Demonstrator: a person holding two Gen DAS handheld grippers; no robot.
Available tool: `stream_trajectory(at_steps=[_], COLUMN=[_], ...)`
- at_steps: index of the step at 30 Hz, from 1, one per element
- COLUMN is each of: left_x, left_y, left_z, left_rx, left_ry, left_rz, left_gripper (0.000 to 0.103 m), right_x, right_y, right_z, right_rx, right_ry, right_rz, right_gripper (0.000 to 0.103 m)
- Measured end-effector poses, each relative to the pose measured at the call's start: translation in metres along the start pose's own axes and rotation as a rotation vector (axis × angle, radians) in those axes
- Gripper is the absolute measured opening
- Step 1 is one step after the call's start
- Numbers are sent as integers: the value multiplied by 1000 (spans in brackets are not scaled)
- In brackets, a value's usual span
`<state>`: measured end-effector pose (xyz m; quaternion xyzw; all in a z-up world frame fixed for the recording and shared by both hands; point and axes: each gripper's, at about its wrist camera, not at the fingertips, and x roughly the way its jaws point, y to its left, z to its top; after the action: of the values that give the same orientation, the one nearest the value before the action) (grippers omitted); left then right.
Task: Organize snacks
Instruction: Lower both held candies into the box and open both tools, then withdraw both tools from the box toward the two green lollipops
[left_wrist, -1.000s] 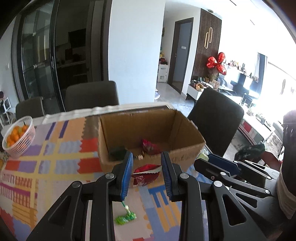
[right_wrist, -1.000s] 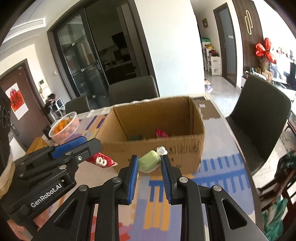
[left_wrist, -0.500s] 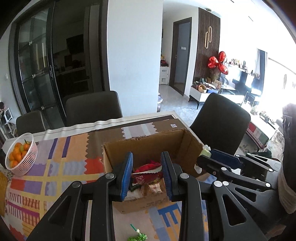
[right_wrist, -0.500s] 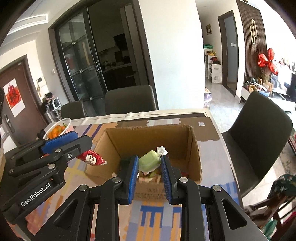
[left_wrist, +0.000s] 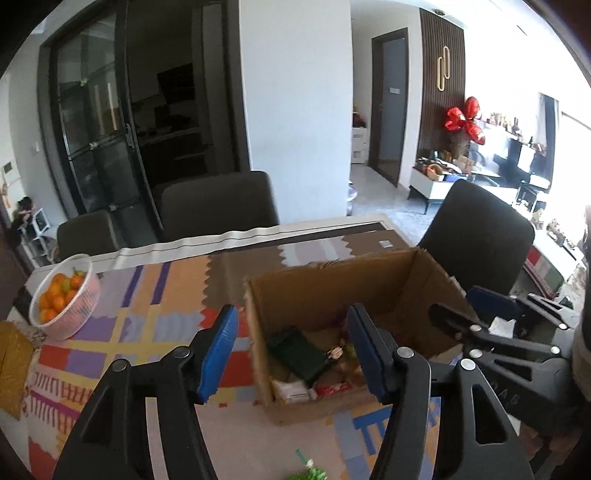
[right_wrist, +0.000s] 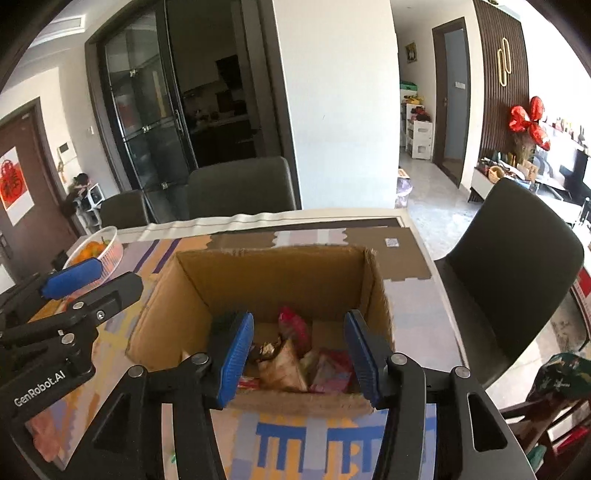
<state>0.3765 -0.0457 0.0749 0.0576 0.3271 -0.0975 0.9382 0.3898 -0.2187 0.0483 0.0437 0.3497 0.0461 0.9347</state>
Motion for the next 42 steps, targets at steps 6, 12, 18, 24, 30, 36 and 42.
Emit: stream_trajectory(at_steps=[6, 12, 18, 24, 30, 36, 42], left_x=[-24, -50, -65, -74, -70, -51, -27], left_y=[7, 17, 22, 26, 26, 26, 27], left_z=[-21, -44, -73, -105, -137, -167, -188], left_rx=[-22, -5, 68, 80, 111, 162, 202], left_ry=[9, -2, 13, 32, 72, 144, 199], left_rz=[1, 16, 38, 18, 3, -25, -89], left_gripper=[64, 65, 66, 66, 66, 65, 63], right_x=[-17, -34, -43, -45, -40, -24, -2], right_y=[14, 32, 54, 69, 80, 95, 105], right_z=[-14, -31, -57, -86, -116, -138, -152], right_rx=[-23, -49, -113, -180, -249, -328, -384], right_ry=[-18, -26, -6, 40, 92, 147, 209], right_rz=[24, 43, 61, 87, 111, 115, 147], right_gripper=[52, 52, 52, 52, 52, 52, 52])
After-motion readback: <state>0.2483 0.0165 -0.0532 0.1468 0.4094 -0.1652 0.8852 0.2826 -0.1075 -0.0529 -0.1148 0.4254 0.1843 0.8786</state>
